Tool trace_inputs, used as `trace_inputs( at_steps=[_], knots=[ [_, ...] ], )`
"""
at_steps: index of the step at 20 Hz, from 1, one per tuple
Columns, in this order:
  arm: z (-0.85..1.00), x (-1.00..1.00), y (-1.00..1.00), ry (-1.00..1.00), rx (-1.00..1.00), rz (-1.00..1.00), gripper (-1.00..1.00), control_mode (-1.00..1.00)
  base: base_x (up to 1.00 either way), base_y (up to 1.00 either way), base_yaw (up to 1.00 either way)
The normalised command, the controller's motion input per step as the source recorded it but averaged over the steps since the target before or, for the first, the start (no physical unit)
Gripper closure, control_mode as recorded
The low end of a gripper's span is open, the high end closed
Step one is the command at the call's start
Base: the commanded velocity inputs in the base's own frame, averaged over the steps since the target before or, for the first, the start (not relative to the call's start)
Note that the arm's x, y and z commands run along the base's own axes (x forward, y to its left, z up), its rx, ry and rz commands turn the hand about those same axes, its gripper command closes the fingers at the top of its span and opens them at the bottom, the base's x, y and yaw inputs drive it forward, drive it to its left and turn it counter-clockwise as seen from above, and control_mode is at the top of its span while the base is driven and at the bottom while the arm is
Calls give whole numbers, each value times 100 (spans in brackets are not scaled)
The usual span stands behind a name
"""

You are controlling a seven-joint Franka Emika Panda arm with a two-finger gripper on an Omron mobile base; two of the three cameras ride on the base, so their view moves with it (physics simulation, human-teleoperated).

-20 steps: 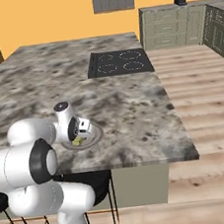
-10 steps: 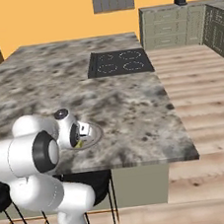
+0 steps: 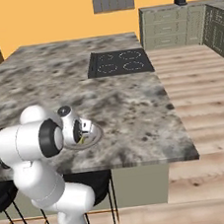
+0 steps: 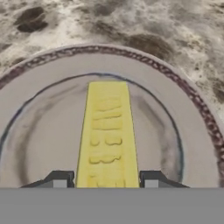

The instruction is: Retrieve the butter from the fridge and place it on a plate on the dining table. Then retrieve the butter knife by the fridge and place it near the plate.

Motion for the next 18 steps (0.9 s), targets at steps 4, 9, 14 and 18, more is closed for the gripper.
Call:
trace_inputs(
  at_steps=[4, 9, 14, 18],
  knots=[
    [0, 14, 0, 0, 0, 0, -100, -100, 0, 0, 0],
    [0, 0, 0, 0, 0, 0, -100, -100, 0, 0, 0],
    [0, 0, 0, -1, 0, 0, -100, -100, 0, 0, 0],
    [4, -1, 0, 0, 0, 0, -100, -100, 0, 0, 0]
  ],
)
